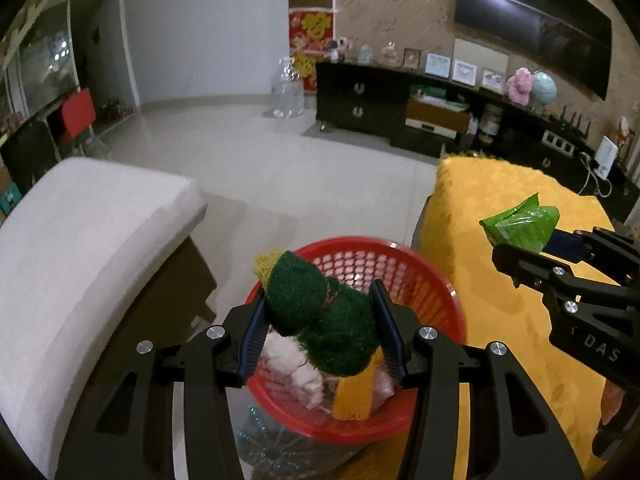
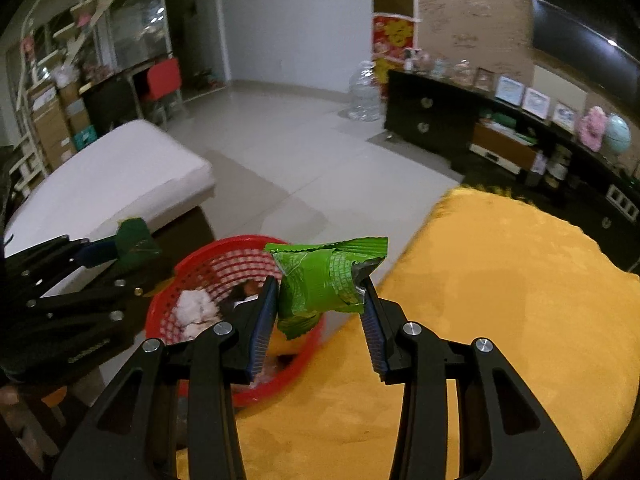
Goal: Collect trash
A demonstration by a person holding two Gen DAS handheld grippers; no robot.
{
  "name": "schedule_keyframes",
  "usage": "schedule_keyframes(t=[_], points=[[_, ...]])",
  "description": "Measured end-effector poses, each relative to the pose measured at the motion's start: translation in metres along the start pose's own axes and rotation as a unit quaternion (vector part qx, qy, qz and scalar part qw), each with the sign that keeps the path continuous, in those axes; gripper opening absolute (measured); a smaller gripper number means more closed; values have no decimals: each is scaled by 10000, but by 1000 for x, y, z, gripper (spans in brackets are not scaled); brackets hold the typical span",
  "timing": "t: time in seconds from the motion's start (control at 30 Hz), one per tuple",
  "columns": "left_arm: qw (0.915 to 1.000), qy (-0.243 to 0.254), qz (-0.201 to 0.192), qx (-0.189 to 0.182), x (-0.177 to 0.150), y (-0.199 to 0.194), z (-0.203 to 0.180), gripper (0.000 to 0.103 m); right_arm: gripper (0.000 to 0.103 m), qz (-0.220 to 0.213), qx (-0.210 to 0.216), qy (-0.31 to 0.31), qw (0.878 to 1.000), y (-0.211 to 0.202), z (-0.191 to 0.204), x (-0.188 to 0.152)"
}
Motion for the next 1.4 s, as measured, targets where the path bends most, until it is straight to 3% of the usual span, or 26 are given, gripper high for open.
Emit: schedule_keyframes(t=[0.27,0.47,0.57,0.93,1.1,1.4], points=[[9995,-14,299,-91,-16,18,12,49,41,318,282,-42,9991,31,18,-4],[9994,0,337,-113,-18,20,16,52,53,367,517,147,9979,37,22,-5],[9994,-74,308,-109,-15,18,18,59,61,334,577,257,9974,33,20,-4],[9997,-234,27,-112,1,-2,21,75,77,-134,609,645,9960,-1,4,12],[9990,-224,-378,47,16,-29,23,82,95,-655,263,709,9950,-27,-1,22],[9952,-236,-896,311,31,-81,33,90,96,-1101,-27,607,9921,-67,5,29]])
Point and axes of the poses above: each gripper's, at about its wrist camera, not at the fingertips, and y roughly the way its jaws point, z to its left, x to its top, the point moved 10 cm from there along y, roughly the way its jaws point, and after that the axes turned 7 degrees about x, right-handed, at the moved point
